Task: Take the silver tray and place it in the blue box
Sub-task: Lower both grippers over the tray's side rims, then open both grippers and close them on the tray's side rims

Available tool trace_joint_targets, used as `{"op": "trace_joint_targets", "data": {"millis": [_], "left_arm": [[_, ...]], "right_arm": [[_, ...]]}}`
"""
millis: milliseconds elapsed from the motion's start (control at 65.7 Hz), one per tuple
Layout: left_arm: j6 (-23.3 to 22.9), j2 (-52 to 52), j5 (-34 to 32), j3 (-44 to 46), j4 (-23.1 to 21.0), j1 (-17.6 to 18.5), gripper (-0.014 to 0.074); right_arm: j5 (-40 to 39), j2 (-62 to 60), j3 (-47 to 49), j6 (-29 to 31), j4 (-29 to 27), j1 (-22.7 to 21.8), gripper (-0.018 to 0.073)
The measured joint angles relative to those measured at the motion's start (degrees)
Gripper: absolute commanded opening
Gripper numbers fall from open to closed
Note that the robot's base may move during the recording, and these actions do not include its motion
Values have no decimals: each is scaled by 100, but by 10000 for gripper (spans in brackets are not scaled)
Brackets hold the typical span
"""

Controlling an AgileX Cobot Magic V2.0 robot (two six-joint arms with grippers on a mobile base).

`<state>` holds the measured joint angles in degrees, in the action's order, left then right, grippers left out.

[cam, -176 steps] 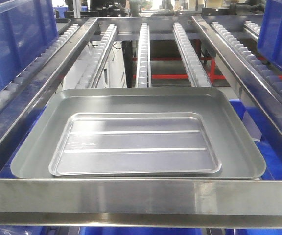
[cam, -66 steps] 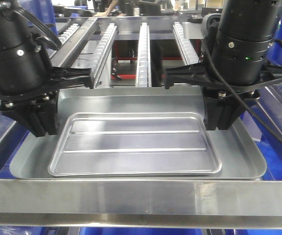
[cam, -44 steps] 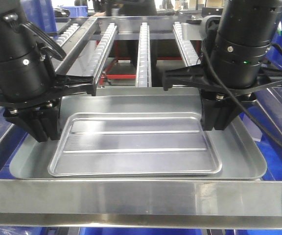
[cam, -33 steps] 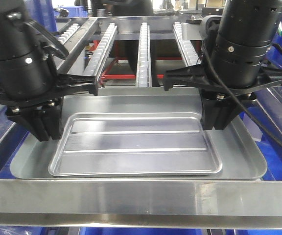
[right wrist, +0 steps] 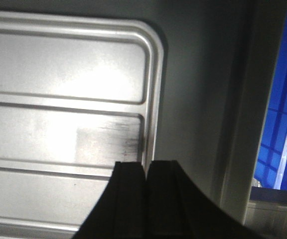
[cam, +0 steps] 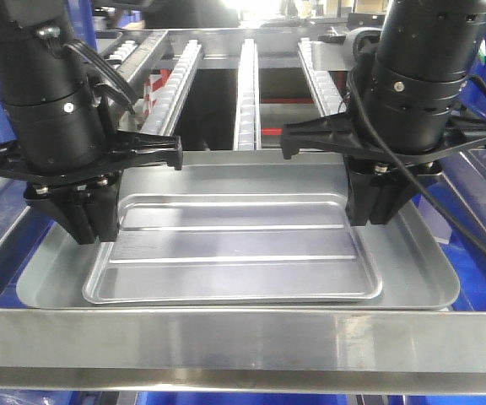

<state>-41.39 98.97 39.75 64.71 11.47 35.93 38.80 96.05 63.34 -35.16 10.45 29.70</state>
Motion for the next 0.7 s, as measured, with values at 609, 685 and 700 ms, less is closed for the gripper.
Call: {"op": "trace_joint_targets", "data": {"millis": [609,685,700], "left_arm": [[-12,0,0,0,24,0,-4],[-12,0,0,0,24,0,-3],[-12,0,0,0,24,0,-1]], "right_arm": [[0,0,0,0,0,-26,58],[11,0,0,0,0,-26,60],[11,0,0,0,0,-26,60]]}}
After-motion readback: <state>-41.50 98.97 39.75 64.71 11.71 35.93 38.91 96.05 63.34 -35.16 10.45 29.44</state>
